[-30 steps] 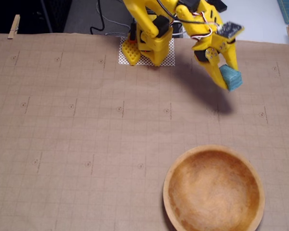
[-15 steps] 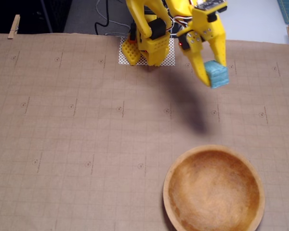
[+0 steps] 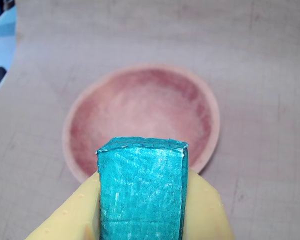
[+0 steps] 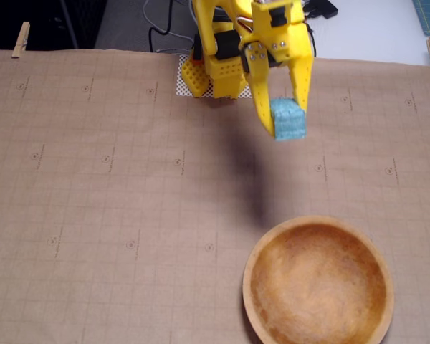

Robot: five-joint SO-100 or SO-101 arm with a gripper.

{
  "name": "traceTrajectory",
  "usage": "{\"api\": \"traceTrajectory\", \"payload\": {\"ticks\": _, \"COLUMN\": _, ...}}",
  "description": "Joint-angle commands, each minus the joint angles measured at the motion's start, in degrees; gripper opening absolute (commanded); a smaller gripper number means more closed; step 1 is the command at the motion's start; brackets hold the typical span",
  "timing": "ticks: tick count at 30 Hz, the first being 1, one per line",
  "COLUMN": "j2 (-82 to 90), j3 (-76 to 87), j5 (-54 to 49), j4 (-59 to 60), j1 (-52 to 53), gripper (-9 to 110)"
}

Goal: Grasp a blue block and put it in the bowl.

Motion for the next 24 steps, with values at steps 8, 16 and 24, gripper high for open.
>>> {"api": "traceTrajectory", "payload": {"ticks": 8, "j2": -19.2, "j3": -17.4, "j5": -0.6, "j4": -0.1, "j1": -2.2, "gripper": -1}}
{"api": "traceTrajectory", "payload": {"ticks": 16, "j2": -32.5, "j3": -27.3, "j5": -0.6, "j4": -3.0, "j1": -3.9, "gripper": -1}}
{"api": "traceTrajectory", "payload": {"ticks": 24, "j2": -39.6, "j3": -30.1, "j5": -2.8, "j4": -10.9, "j1": -3.7, "gripper": -1}}
